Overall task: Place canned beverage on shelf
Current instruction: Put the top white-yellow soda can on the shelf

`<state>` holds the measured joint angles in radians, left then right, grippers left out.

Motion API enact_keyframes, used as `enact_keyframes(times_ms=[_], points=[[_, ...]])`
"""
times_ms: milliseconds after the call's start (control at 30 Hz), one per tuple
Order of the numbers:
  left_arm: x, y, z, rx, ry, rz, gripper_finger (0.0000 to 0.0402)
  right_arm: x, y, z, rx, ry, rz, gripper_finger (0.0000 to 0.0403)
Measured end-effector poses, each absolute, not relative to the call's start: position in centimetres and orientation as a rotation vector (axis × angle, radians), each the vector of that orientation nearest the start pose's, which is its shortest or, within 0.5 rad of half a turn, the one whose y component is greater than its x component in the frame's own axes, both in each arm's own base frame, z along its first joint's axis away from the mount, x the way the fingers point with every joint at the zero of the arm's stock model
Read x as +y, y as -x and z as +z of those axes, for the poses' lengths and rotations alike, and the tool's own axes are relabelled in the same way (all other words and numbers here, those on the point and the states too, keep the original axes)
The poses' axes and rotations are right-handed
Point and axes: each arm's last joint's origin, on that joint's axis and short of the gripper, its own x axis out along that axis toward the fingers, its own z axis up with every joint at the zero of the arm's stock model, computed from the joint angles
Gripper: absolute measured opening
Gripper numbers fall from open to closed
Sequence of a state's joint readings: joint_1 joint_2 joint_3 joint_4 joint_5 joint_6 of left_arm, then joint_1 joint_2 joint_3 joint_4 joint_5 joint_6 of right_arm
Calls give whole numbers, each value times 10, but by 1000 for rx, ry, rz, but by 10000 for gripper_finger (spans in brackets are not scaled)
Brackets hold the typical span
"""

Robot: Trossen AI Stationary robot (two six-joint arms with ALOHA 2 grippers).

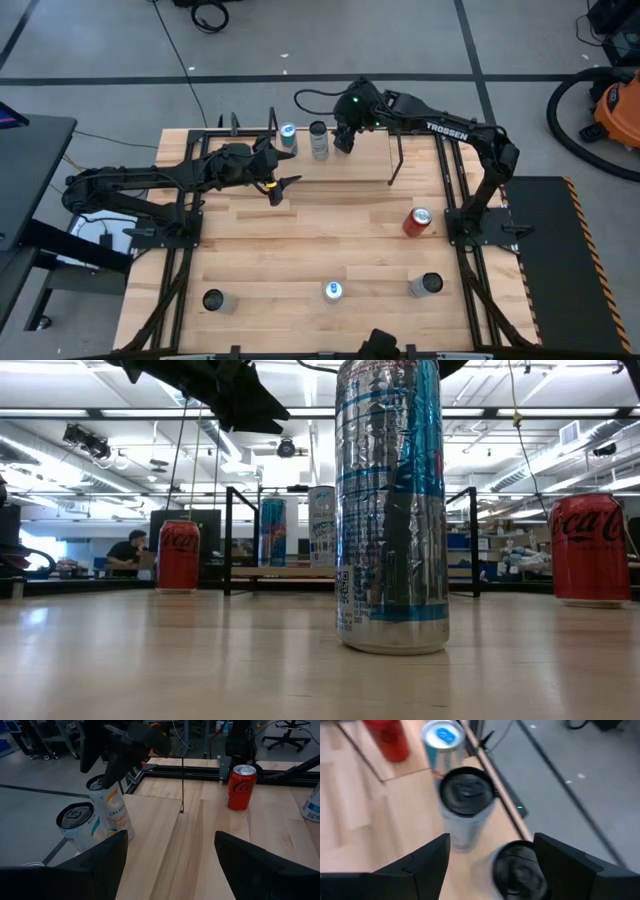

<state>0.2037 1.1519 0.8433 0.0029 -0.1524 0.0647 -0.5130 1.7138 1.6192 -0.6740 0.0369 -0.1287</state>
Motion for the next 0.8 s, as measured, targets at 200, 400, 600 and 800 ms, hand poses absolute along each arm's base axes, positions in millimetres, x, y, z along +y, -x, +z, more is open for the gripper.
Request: enact_keyframes(times_ms=[200,400,600,800], points=[[56,-250,298,319,-56,343,299,-186,-328,334,753,-153,-406,295],[56,-250,298,318,-56,343,299,-187,-328,334,746,-185,-411,295],[56,-250,298,318,-56,343,299,-184,-327,332,759,-231,-376,295],[56,-250,298,318,-55,343,299,-181,-326,328,802,-235,-382,295]])
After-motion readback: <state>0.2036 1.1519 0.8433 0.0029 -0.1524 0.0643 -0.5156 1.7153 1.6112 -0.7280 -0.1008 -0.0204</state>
